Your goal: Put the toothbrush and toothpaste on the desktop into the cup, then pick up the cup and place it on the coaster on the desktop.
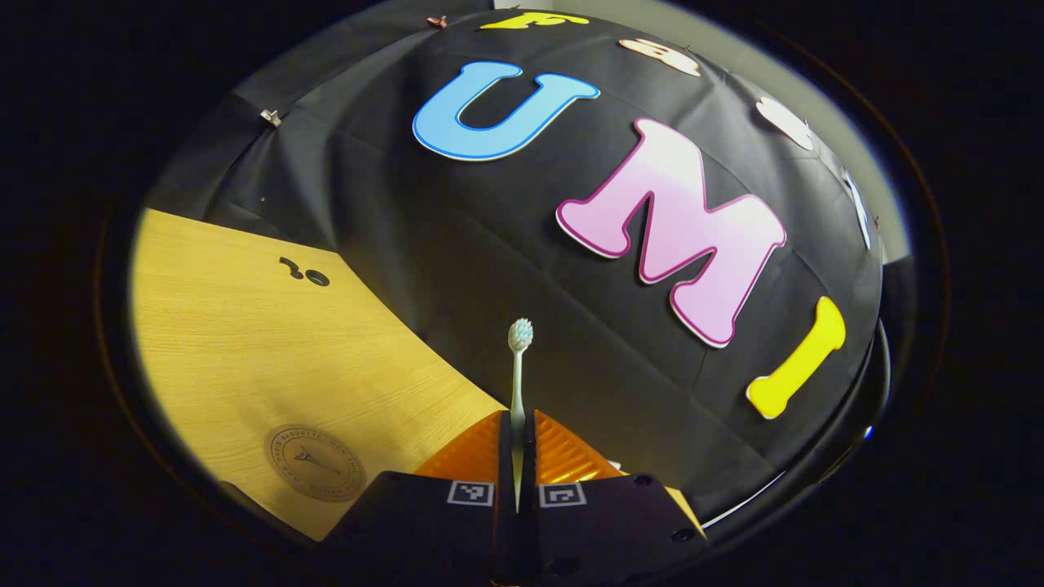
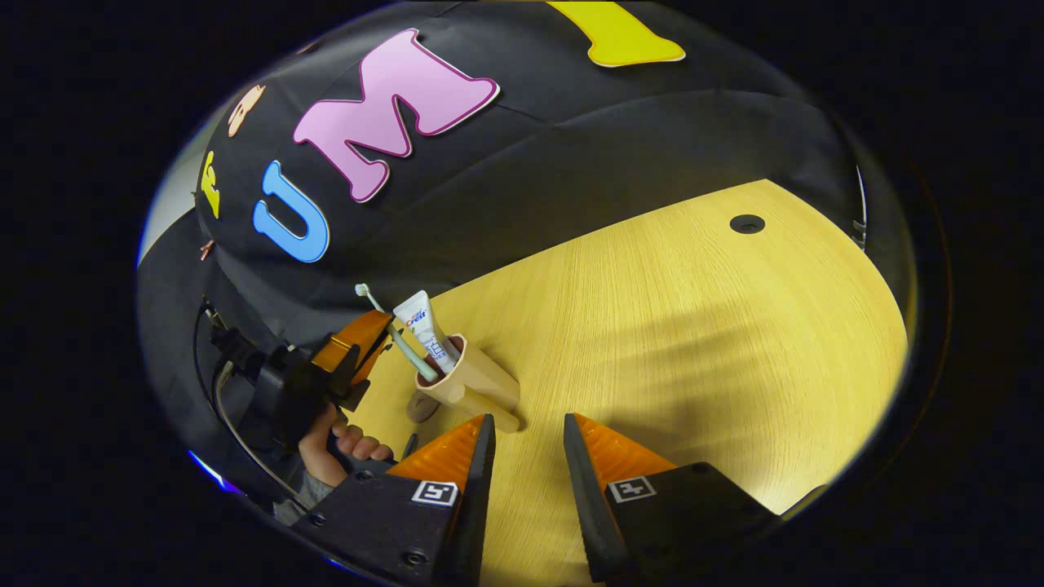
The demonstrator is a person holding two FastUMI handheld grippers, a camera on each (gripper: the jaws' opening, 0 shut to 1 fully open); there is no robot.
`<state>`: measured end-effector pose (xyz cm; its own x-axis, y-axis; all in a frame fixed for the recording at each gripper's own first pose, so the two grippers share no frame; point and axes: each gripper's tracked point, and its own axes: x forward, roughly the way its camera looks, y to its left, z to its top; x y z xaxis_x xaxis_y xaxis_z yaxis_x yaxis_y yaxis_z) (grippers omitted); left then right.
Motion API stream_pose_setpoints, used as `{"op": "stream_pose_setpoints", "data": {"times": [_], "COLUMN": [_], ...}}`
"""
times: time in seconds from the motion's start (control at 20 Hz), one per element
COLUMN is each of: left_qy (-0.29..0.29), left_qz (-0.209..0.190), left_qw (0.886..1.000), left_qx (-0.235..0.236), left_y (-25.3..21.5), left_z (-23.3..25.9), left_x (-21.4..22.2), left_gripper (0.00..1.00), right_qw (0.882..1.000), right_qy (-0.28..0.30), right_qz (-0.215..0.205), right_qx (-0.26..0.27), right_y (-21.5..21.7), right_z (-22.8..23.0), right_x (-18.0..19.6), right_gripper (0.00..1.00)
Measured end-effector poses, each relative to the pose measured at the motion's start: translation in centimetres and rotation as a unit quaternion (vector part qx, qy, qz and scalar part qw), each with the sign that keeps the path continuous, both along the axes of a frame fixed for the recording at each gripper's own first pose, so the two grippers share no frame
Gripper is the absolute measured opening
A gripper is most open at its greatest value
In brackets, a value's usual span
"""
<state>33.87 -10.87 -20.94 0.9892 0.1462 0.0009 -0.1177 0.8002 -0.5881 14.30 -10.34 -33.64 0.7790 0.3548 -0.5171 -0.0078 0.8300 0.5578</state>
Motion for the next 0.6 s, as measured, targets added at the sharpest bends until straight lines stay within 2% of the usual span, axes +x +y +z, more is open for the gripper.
{"op": "stream_pose_setpoints", "data": {"times": [0.2,0.3,0.45,0.6], "left_qy": [0.007,0.02,0.024,0.029], "left_qz": [-0.008,0.006,0.009,-0.004], "left_qw": [0.999,0.998,0.997,0.997], "left_qx": [0.042,0.064,0.068,0.064], "left_y": [-2.0,-2.2,-2.2,-2.2], "left_z": [-1.1,-2.1,-2.4,-3.0], "left_x": [-0.6,-0.7,-1.2,-1.4], "left_gripper": [0.06,0.06,0.07,0.14], "right_qw": [1.0,1.0,1.0,0.998], "right_qy": [0.001,0.005,0.015,0.012], "right_qz": [0.0,0.001,0.016,0.043], "right_qx": [0.001,-0.002,-0.023,-0.049], "right_y": [0.1,0.3,0.8,1.2], "right_z": [-0.3,-0.7,-1.2,-1.0], "right_x": [0.3,0.5,0.4,0.6], "right_gripper": [0.52,0.52,0.52,0.52]}}
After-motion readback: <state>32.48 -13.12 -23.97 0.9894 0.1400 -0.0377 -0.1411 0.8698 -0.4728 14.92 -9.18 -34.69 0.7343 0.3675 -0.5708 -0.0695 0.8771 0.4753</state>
